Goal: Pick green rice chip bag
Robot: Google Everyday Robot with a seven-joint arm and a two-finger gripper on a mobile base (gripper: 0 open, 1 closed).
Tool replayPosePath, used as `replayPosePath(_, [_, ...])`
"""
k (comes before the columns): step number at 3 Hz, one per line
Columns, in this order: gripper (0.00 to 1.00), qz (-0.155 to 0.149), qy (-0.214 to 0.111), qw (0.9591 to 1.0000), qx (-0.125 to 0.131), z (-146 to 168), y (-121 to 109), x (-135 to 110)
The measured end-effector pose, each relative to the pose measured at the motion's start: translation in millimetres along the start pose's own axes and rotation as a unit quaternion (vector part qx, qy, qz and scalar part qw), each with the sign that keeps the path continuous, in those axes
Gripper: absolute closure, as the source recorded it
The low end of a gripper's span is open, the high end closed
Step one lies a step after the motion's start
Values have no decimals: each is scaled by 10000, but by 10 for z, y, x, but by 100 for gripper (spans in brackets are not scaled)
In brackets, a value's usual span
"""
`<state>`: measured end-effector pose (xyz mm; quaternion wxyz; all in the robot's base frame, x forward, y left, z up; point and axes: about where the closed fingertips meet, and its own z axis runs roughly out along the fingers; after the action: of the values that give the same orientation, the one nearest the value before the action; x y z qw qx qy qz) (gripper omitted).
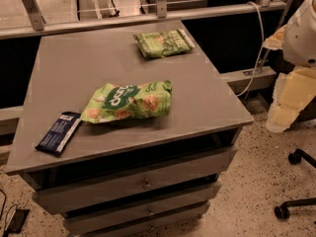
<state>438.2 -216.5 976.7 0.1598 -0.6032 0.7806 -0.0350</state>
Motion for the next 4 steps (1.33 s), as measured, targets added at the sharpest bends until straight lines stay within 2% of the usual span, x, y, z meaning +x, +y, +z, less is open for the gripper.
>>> replayPosePath(1, [0, 0, -1, 10000, 0, 0, 0, -1])
replayPosePath(2, [0, -32, -131, 9999, -69, 71, -54, -147])
replayPosePath(3, [0, -530, -419, 9971, -339, 297, -74, -773])
replayPosePath(4, [0, -1390, -727, 9855, -648, 509, 86, -1737])
